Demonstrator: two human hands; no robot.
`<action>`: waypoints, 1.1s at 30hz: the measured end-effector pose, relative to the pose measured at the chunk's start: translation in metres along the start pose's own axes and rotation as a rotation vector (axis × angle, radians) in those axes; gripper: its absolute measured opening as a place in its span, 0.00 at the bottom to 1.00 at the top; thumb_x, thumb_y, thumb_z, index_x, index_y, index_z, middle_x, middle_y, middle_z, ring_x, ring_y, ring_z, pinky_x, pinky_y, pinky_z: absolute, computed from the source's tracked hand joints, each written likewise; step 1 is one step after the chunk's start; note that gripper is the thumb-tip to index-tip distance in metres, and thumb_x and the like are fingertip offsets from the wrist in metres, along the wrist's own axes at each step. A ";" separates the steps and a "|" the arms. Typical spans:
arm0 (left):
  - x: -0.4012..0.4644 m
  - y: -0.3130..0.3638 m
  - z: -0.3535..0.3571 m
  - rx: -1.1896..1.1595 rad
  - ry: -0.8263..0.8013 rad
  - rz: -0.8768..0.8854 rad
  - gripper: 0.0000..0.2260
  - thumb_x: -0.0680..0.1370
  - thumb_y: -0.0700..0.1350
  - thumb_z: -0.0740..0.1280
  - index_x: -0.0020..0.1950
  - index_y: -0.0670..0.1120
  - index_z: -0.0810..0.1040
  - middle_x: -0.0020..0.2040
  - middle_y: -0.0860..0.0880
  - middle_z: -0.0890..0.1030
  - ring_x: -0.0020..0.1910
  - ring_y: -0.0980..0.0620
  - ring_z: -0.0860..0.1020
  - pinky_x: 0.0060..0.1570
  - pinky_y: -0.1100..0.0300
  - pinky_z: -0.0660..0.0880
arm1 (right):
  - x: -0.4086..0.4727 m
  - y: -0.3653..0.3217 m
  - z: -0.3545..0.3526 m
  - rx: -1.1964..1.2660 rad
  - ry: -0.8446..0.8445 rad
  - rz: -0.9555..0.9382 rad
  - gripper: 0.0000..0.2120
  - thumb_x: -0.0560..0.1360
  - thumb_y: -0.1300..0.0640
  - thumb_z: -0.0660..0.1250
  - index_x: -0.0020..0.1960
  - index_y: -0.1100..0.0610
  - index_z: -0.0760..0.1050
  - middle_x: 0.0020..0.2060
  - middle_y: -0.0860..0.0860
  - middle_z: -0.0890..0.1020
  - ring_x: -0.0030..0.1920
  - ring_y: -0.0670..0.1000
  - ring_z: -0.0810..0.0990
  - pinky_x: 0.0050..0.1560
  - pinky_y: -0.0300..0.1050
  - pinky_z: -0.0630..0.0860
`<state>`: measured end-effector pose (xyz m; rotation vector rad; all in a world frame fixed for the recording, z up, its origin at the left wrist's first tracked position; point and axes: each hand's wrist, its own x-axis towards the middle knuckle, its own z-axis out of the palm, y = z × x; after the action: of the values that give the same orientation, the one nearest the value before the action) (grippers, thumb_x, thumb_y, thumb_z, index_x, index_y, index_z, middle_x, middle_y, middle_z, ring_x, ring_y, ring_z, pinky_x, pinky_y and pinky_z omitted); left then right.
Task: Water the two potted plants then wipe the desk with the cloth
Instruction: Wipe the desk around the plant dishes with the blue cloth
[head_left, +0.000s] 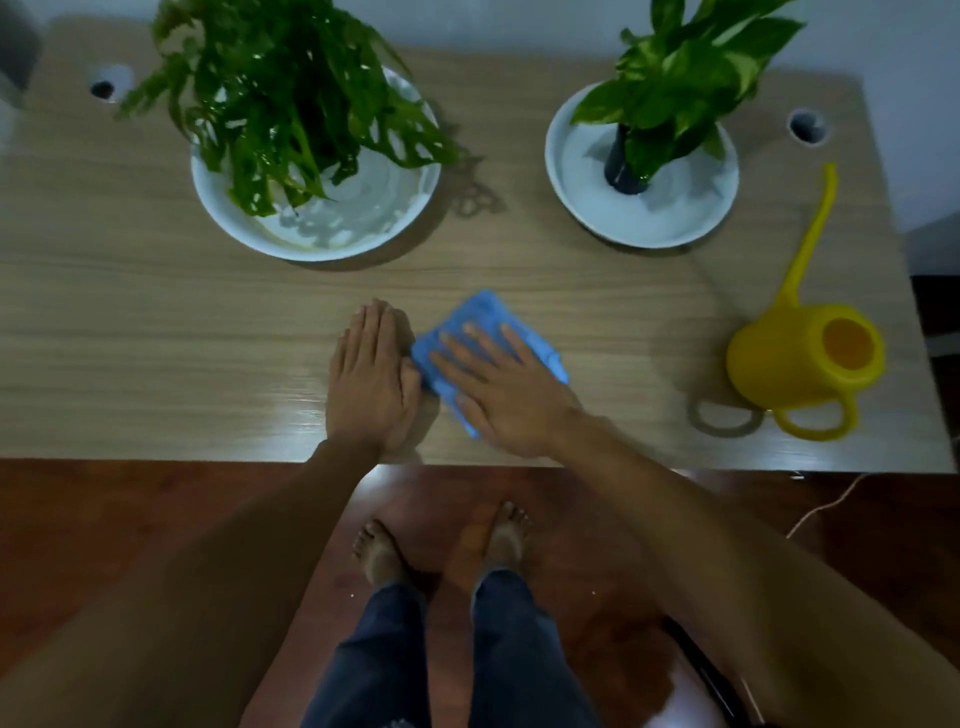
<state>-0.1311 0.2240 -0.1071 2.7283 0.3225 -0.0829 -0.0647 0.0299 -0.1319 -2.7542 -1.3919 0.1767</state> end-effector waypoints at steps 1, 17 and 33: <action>0.002 0.009 0.003 0.002 -0.011 0.020 0.34 0.79 0.53 0.47 0.82 0.37 0.60 0.83 0.40 0.60 0.83 0.42 0.57 0.82 0.45 0.54 | -0.025 0.010 0.001 0.002 -0.019 -0.132 0.26 0.85 0.46 0.48 0.81 0.49 0.54 0.81 0.48 0.57 0.81 0.53 0.51 0.79 0.60 0.48; 0.001 0.117 0.052 0.043 -0.052 0.121 0.33 0.80 0.52 0.48 0.82 0.37 0.61 0.83 0.40 0.60 0.83 0.43 0.57 0.81 0.46 0.54 | -0.144 0.091 0.015 0.012 0.097 0.165 0.27 0.85 0.47 0.52 0.82 0.55 0.55 0.81 0.51 0.57 0.81 0.52 0.53 0.78 0.59 0.53; 0.036 0.158 0.021 -0.526 0.009 -0.038 0.25 0.82 0.50 0.53 0.74 0.40 0.75 0.75 0.40 0.74 0.77 0.44 0.70 0.78 0.50 0.64 | -0.108 0.044 -0.066 1.570 -0.107 0.812 0.09 0.78 0.51 0.62 0.40 0.48 0.76 0.33 0.44 0.79 0.37 0.46 0.77 0.44 0.42 0.73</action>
<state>-0.0589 0.0821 -0.0717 2.2029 0.3432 0.0053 -0.0852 -0.0827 -0.0619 -1.6403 0.1614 0.9227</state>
